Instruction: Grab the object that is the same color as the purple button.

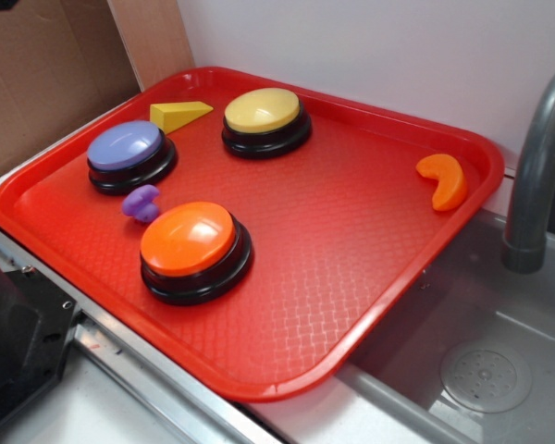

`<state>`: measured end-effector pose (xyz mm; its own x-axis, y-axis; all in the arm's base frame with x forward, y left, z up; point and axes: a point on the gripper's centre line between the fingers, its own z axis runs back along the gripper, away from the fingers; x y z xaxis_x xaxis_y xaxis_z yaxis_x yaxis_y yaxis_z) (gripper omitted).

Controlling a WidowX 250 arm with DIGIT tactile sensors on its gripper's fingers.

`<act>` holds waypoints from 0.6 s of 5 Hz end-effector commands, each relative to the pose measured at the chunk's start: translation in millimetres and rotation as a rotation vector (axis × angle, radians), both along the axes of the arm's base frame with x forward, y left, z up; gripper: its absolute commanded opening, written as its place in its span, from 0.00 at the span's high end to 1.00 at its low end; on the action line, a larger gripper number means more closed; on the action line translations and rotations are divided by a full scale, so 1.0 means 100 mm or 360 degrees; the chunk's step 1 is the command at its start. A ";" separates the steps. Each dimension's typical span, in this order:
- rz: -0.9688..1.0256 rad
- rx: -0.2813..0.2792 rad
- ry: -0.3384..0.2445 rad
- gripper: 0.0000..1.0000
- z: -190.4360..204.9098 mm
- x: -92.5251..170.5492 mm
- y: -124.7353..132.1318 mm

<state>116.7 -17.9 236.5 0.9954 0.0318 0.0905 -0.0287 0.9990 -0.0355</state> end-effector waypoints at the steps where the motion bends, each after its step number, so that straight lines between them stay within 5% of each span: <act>1: 0.0000 0.0000 0.0000 0.00 0.00 0.00 0.00; 2: 0.0164 0.0024 0.0038 0.00 -0.16 0.14 0.10; 3: 0.0560 -0.0045 -0.0017 0.00 -0.47 0.33 0.24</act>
<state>146.8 4.1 182.6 0.9247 0.3745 0.0684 -0.3712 0.9268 -0.0565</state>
